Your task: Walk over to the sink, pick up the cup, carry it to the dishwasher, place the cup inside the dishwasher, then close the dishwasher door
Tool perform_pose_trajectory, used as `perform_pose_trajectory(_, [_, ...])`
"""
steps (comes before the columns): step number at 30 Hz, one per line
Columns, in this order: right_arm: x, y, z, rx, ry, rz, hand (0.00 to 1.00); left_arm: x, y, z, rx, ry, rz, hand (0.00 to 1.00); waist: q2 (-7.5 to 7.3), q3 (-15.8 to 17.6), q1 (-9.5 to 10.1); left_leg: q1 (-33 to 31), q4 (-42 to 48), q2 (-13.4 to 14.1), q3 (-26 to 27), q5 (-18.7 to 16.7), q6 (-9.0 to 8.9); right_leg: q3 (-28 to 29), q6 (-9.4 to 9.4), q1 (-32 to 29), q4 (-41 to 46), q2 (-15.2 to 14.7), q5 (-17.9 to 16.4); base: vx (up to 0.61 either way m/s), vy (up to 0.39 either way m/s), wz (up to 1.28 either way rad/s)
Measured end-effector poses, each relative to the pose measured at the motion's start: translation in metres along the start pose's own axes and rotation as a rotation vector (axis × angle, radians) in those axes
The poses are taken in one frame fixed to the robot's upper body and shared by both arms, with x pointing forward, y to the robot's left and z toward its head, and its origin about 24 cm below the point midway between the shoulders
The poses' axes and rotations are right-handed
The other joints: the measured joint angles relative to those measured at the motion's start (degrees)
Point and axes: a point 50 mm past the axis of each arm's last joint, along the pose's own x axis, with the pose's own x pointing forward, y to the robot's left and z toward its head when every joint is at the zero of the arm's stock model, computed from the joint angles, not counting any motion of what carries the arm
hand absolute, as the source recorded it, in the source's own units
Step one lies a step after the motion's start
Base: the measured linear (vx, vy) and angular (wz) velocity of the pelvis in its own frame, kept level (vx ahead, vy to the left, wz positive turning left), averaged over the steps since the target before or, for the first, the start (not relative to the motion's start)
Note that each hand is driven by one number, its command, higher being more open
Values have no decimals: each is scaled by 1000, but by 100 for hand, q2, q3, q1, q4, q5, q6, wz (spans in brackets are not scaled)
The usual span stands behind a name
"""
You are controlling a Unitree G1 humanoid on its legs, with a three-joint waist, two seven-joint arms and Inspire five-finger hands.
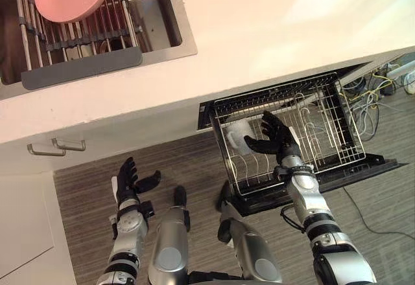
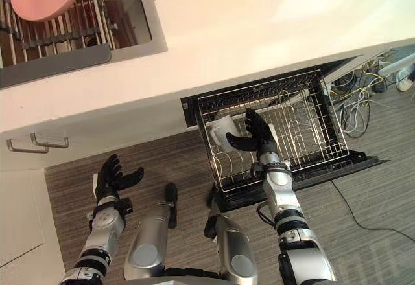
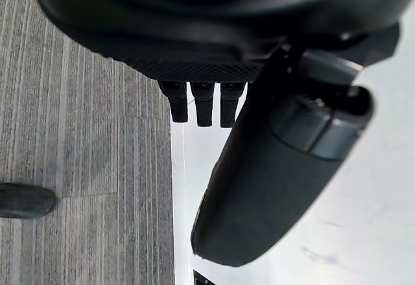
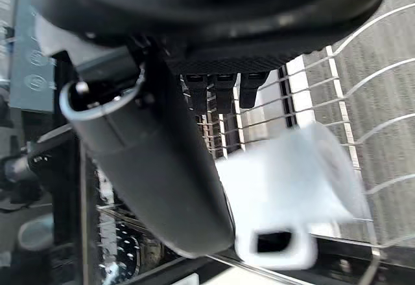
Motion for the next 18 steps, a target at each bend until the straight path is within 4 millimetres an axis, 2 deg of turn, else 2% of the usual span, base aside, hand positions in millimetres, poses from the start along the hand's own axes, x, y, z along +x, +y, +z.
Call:
perform_pose_trajectory(3, [-7,-3,-3,37,-8,-39,90,-1,-2,-2,1,6,-6,90,-1,-1,-24,78,-63,-12,11,20,-3,15,5,47,1,2,-18,16,86,1])
perform_pose_trajectory(7, [-52,3,-15,56,-61,-50,90,-16,11,-26,24,77,14,90,-12,-84,-64,711,-478,-33,99,49,-48,77,66,490,1,-5,-182,68,61,-7])
perform_pose_trajectory(9, [-70,0,-23,29,-58,-62,90,-27,20,-41,40,125,29,90,-40,-295,-156,912,-627,-41,157,50,-56,122,94,600,1,2,-237,91,61,-13])
perform_pose_trajectory(13, [-91,-4,-37,23,-12,-102,90,-43,24,-63,77,201,19,90,-25,-770,-256,1215,-851,-66,261,61,-67,210,134,732,1,6,-294,108,61,-14])
perform_pose_trajectory(18, [-113,1,-41,15,-12,-88,90,-65,34,-89,112,296,22,90,85,-1386,-379,1687,-1170,-111,332,78,-72,258,195,1049,-3,-3,-412,45,49,-6])
